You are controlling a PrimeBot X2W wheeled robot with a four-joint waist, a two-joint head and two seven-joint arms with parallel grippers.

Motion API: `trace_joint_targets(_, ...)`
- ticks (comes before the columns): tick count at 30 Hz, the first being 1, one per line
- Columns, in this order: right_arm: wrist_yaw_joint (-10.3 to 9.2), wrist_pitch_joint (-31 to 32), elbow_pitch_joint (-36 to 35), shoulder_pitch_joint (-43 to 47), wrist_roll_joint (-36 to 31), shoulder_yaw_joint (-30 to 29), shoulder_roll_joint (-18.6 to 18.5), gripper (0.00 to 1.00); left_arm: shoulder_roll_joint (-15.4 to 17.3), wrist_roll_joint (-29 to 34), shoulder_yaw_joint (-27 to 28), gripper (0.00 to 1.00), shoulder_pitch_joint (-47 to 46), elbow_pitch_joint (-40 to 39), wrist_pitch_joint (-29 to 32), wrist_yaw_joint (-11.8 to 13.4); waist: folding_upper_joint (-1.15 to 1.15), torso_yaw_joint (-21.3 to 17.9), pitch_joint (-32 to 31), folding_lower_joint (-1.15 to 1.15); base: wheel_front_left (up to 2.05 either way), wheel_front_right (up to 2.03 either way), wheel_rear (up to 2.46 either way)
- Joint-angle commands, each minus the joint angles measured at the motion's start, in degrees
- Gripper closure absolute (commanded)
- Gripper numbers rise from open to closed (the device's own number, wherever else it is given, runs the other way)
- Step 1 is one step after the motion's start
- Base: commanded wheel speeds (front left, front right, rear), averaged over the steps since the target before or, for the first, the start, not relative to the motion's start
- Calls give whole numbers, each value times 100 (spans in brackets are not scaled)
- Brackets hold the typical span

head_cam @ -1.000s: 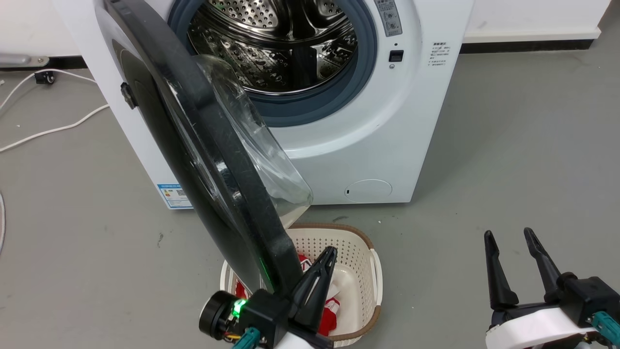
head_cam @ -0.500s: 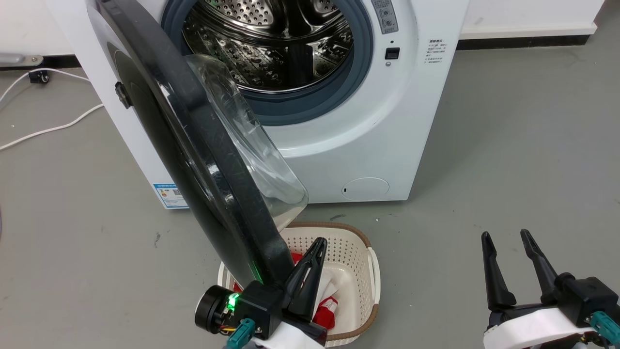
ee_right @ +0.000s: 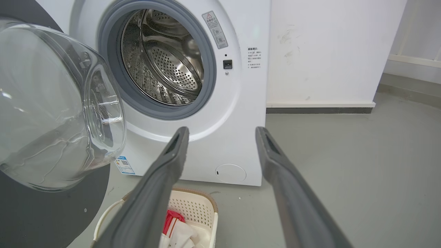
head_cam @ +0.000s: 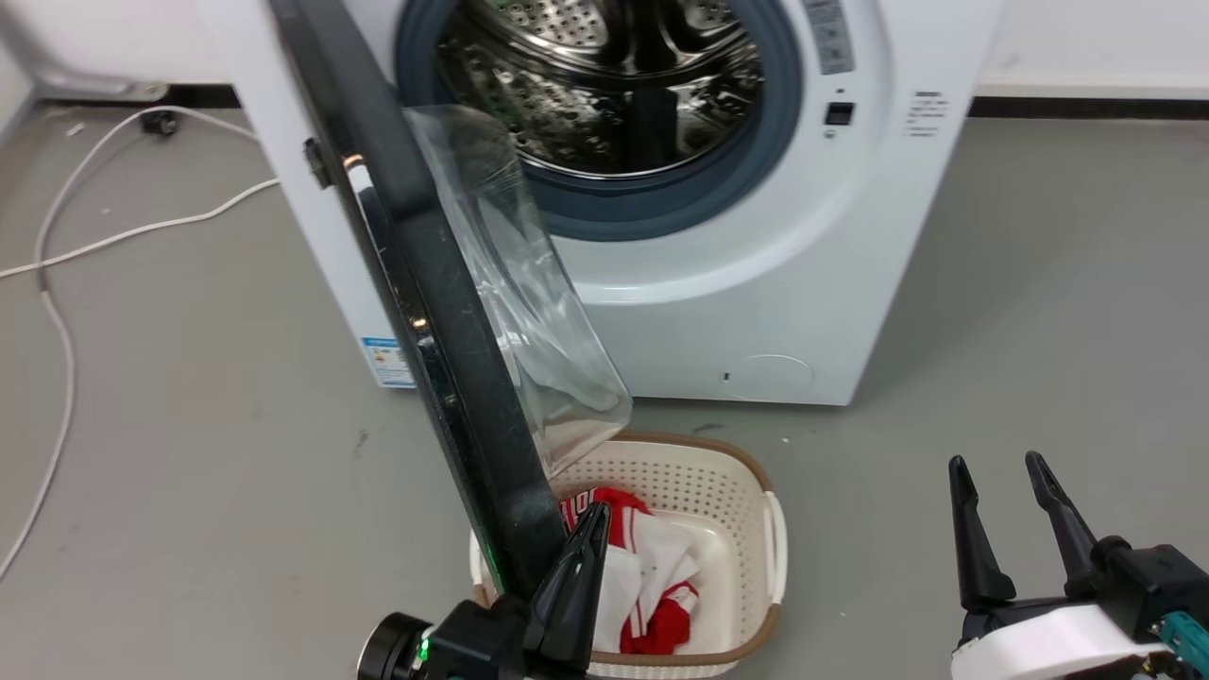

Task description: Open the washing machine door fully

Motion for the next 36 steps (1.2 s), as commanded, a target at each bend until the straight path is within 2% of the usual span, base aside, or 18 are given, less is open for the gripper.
trace_joint_targets(1, -4, 7, -43, 63, -33, -8, 17, 0, 48, -14, 54, 100, 115, -39, -24, 86, 0, 256, -3, 0, 0, 0, 0)
trace_joint_targets(10, -4, 93, -156, 151, -49, -4, 14, 0, 164, -42, 170, 100, 487, -260, -83, 289, 0, 1055, -13, 0, 0, 0, 0)
trace_joint_targets(17, -4, 146, -216, 173, -58, -4, 14, 0, 278, -45, 384, 100, 703, -394, -113, 504, 0, 1421, -13, 0, 0, 0, 0)
trace_joint_targets(26, -4, 193, -251, 119, -71, 24, 14, 0, 541, -242, 1048, 100, 557, -260, -290, 717, 0, 1464, 39, 0, 0, 0, 0)
trace_joint_targets(33, -4, 229, -257, 73, -72, -58, 14, 0, 773, -495, 1841, 100, 416, -207, -399, 985, 0, 1336, 94, 0, 0, 0, 0)
trace_joint_targets(36, -4, 230, -268, 45, -57, -87, 14, 0, 911, -671, 2206, 100, 315, -77, -443, 1021, 0, 1311, 150, 0, 0, 0, 0)
